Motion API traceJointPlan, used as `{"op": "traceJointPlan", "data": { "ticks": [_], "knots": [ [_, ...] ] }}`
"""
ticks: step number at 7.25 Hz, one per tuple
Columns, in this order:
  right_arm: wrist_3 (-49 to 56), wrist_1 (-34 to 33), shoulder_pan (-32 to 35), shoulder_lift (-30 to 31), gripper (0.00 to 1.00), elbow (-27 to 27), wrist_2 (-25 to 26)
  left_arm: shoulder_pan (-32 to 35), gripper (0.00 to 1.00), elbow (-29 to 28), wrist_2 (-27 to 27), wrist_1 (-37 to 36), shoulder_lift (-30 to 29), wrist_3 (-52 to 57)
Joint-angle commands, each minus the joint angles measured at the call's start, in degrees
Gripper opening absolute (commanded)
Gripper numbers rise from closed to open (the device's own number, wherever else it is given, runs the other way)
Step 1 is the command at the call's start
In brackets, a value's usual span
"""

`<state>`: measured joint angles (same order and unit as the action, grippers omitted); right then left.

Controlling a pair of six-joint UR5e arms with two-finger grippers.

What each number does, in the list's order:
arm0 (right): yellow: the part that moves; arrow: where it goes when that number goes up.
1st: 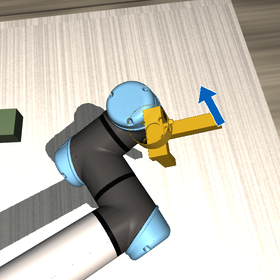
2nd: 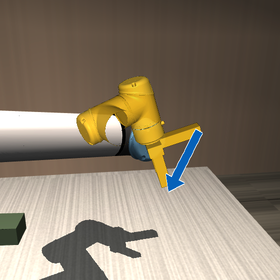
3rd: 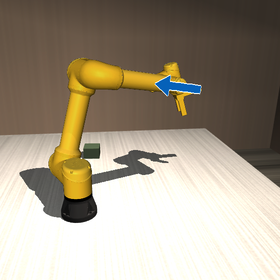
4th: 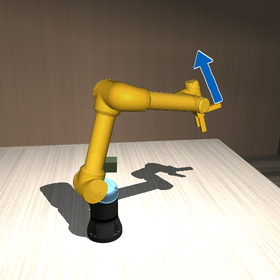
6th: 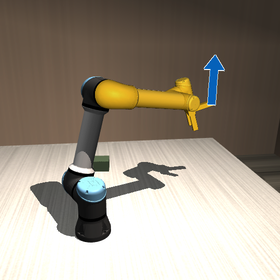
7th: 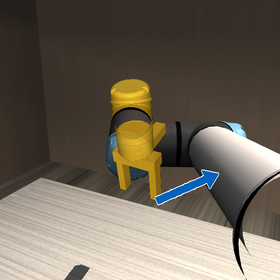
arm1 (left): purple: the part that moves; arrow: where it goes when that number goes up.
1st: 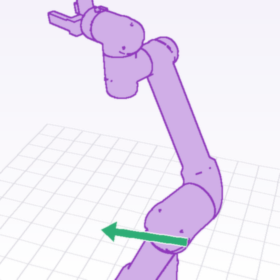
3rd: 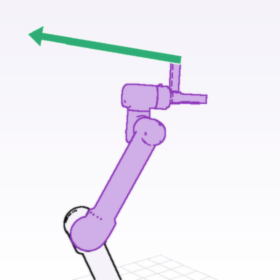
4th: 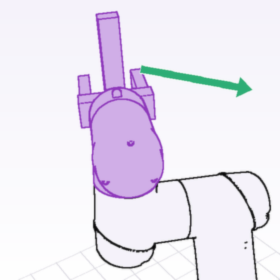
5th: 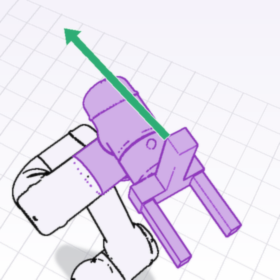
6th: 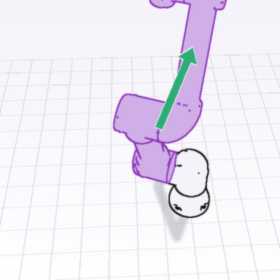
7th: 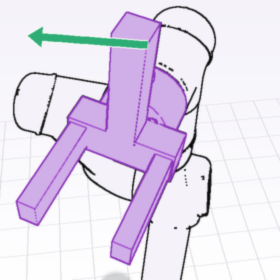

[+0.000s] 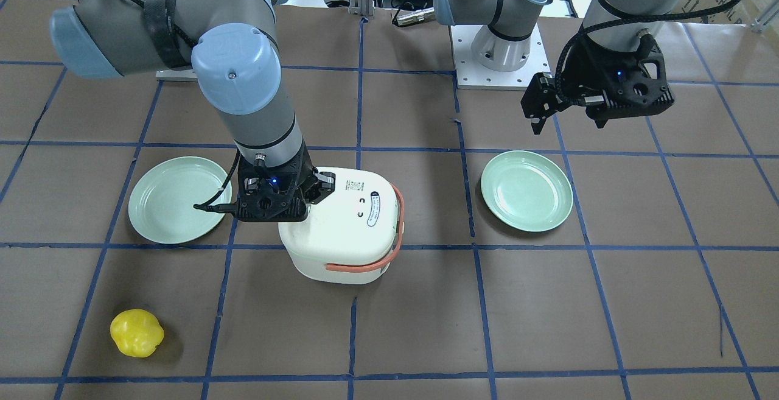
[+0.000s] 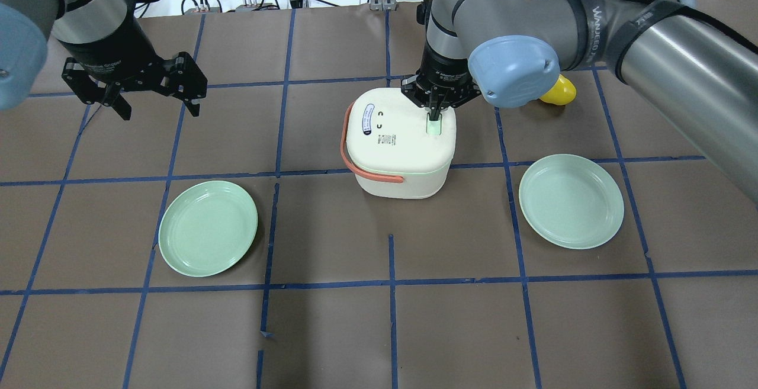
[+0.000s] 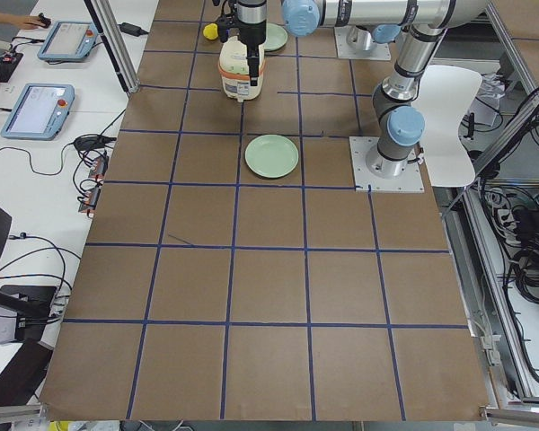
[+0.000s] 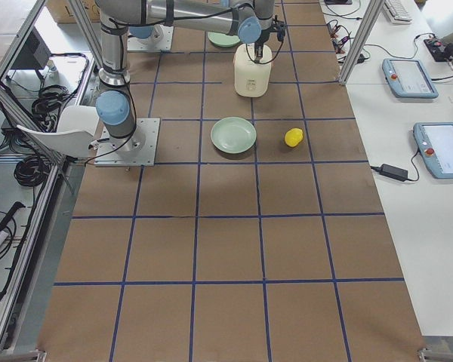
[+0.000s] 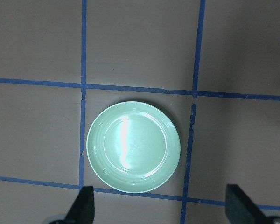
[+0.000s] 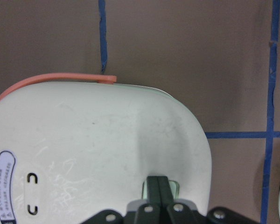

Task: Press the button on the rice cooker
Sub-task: 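Press down on the rice cooker's lid button with the right gripper, then lift the right gripper as the rice cooker lid pops open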

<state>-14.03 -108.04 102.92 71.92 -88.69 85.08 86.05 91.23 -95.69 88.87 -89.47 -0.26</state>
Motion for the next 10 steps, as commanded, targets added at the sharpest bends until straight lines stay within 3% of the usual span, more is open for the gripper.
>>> {"op": "traceJointPlan", "data": {
  "ticks": [1,4,8,9,10],
  "knots": [
    [0.06,-0.15,0.0,-0.03,0.13,-0.42,-0.09,0.0,1.0,0.0,0.07,-0.01,0.0,0.0],
    [-0.03,0.89,-0.17,1.02,0.17,0.71,0.87,0.0,1.0,0.0,0.07,-0.01,0.0,0.0],
    [-0.82,19.85,-0.17,3.14,0.35,14.57,1.14,0.0,1.0,0.0,0.07,0.08,0.0,0.0],
    [-0.56,20.58,-1.04,3.4,0.45,16.86,2.45,0.0,1.0,0.0,-0.02,-0.01,0.0,0.0],
    [0.23,19.98,-2.1,3.75,0.65,18.54,5.42,0.0,1.0,0.0,0.07,0.08,0.0,0.0]
  ]
}}
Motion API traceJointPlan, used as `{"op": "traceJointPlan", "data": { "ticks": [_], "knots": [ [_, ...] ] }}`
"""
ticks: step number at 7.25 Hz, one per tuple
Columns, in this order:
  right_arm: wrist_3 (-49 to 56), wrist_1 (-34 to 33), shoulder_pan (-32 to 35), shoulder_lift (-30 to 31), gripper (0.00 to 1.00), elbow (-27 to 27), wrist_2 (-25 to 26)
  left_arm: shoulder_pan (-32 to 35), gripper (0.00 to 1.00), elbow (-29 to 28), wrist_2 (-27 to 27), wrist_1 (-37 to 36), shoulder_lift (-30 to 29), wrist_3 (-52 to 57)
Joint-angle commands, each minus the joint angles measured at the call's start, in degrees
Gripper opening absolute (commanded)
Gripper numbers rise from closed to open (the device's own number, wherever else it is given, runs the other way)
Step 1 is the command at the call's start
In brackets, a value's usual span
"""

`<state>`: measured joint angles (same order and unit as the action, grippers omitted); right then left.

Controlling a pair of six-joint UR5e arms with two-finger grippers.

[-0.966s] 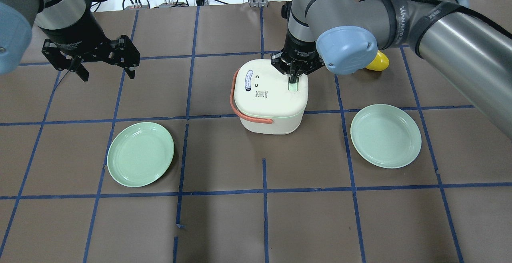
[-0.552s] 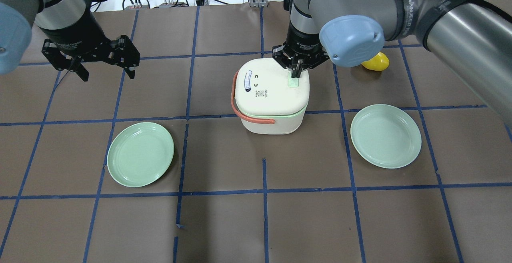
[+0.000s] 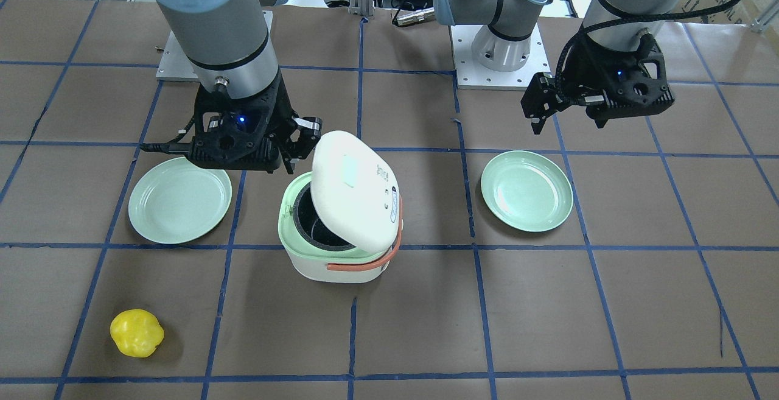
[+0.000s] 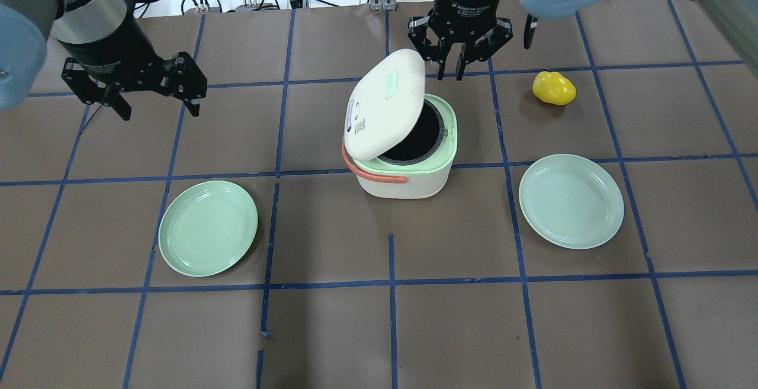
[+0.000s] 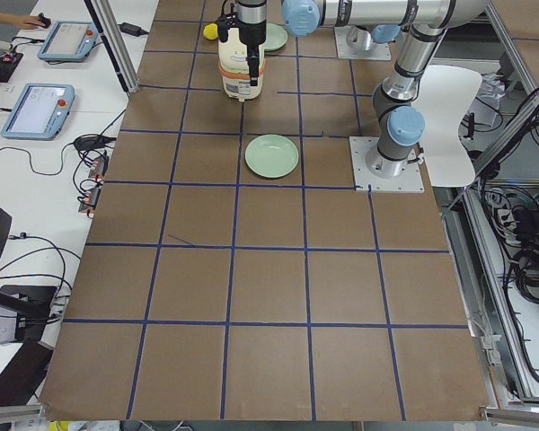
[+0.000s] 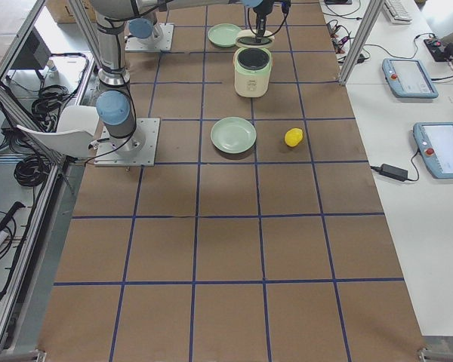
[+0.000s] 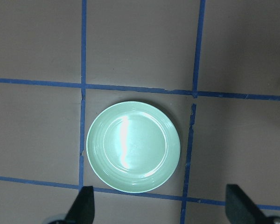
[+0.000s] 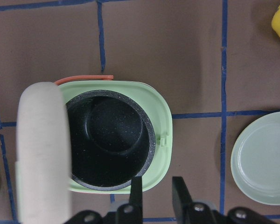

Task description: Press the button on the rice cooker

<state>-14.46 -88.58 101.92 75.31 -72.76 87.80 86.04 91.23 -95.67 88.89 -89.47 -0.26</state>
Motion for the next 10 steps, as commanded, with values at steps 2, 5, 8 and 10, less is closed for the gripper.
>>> {"op": "traceJointPlan", "data": {
  "ticks": [2,5,8,10],
  "knots": [
    [12.27,1.21,-6.61,2.02,0.77,2.37,5.89,0.0,1.0,0.0,0.05,-0.04,0.0,0.0],
    [23.66,1.3,-14.8,6.93,0.95,-4.11,5.01,0.0,1.0,0.0,0.05,-0.04,0.0,0.0],
    [23.51,0.42,-15.08,11.25,1.0,-11.42,4.92,0.0,1.0,0.0,0.05,-0.04,0.0,0.0],
    [23.6,0.42,-15.17,11.35,1.0,-12.23,4.84,0.0,1.0,0.0,-0.04,-0.04,0.0,0.0]
  ]
}}
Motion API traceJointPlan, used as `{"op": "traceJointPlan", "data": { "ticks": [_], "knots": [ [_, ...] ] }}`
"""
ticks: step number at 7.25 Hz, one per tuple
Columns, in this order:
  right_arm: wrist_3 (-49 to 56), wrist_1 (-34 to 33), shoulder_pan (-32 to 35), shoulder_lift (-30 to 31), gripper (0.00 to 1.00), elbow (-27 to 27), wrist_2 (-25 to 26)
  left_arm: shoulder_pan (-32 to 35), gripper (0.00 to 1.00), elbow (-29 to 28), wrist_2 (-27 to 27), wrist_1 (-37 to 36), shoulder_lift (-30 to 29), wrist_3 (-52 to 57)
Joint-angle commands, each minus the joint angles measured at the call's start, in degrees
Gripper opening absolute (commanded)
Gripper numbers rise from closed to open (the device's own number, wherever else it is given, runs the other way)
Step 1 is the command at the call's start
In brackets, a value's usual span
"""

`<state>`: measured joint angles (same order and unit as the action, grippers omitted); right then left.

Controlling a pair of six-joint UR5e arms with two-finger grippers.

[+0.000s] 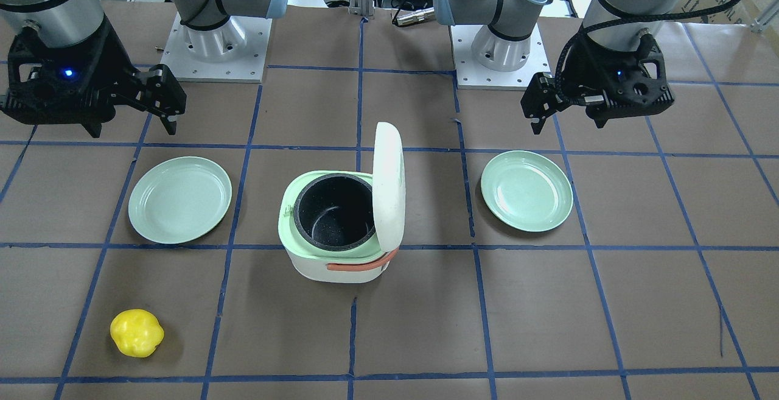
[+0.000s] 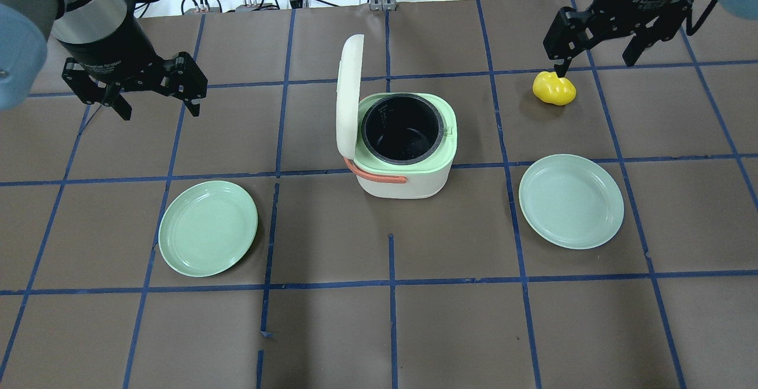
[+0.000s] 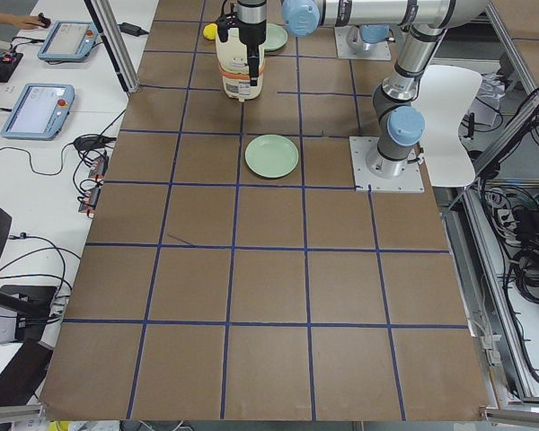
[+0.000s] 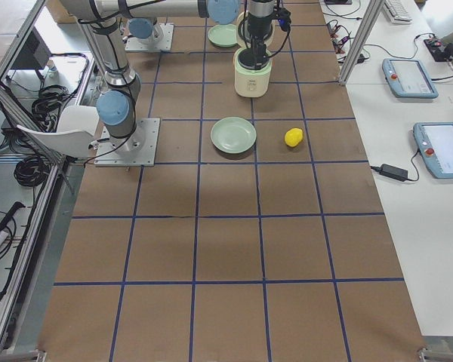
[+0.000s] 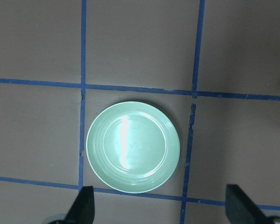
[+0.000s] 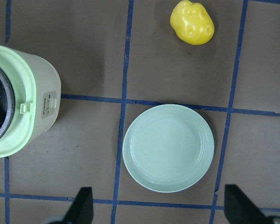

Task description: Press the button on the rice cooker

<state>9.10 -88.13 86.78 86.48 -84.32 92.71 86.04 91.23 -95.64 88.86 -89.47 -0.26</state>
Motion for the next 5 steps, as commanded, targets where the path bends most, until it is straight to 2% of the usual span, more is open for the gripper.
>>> {"op": "traceJointPlan", "data": {
  "ticks": [1,5],
  "knots": [
    [-0.05,-0.03,0.05,0.18,1.0,-0.67,-0.16,0.0,1.0,0.0,-0.07,0.0,0.0,0.0],
    [-0.4,-0.11,0.06,0.36,1.0,-0.58,-0.25,0.0,1.0,0.0,-0.07,0.08,0.0,0.0]
  ]
}}
